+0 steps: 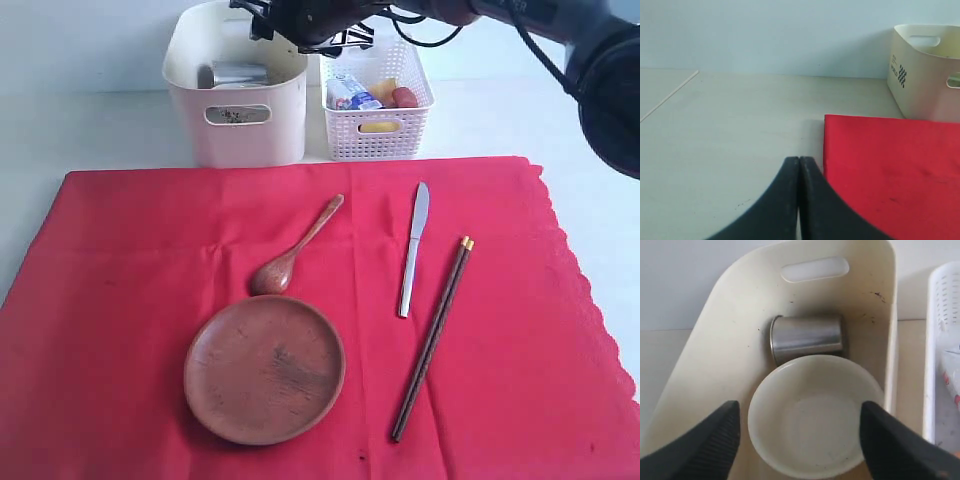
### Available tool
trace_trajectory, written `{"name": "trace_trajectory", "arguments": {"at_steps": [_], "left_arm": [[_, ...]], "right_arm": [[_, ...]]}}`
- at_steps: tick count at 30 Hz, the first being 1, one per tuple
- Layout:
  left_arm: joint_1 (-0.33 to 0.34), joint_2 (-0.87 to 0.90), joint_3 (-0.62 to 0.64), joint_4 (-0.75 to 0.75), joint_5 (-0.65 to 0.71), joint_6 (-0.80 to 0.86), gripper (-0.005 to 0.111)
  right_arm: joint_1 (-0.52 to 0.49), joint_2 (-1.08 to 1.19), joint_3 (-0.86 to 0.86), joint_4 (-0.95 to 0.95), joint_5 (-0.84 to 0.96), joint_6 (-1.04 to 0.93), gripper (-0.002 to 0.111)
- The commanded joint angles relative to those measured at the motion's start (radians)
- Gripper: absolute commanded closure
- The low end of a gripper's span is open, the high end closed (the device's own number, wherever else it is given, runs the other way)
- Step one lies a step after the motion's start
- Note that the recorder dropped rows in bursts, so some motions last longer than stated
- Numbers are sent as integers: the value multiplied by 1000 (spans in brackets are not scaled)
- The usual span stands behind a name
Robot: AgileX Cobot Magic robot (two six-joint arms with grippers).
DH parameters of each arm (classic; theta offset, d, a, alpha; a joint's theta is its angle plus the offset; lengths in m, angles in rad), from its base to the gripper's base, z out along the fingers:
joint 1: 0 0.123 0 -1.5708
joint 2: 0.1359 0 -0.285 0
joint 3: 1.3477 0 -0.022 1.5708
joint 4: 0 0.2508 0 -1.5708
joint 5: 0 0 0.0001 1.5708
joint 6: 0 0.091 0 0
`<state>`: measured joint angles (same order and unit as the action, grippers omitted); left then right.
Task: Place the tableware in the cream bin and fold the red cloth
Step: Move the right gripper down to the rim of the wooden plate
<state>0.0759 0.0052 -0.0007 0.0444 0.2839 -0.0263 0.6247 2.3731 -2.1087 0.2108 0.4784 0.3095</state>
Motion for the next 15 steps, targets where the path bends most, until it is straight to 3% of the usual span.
{"name": "trace_trajectory", "arguments": {"at_steps": [1,3,6,11,15], "left_arm": [[-5,-5,1,-4,-8,-8,106],[-5,-5,1,-4,-8,-8,106],[-5,-5,1,-4,-8,-8,106],[-5,-5,1,-4,-8,-8,106],[-5,-5,1,-4,-8,-8,106]], "right_arm": [[-2,-58,-2,-13,98,-90,35],[-2,-99,-2,-30,176,-178,39],[-2,-178,-2,-141,305,-192,53],[-2,-310,-2,-313,585,-197,87],[-2,-383,-2,-384,743,-211,108]]}}
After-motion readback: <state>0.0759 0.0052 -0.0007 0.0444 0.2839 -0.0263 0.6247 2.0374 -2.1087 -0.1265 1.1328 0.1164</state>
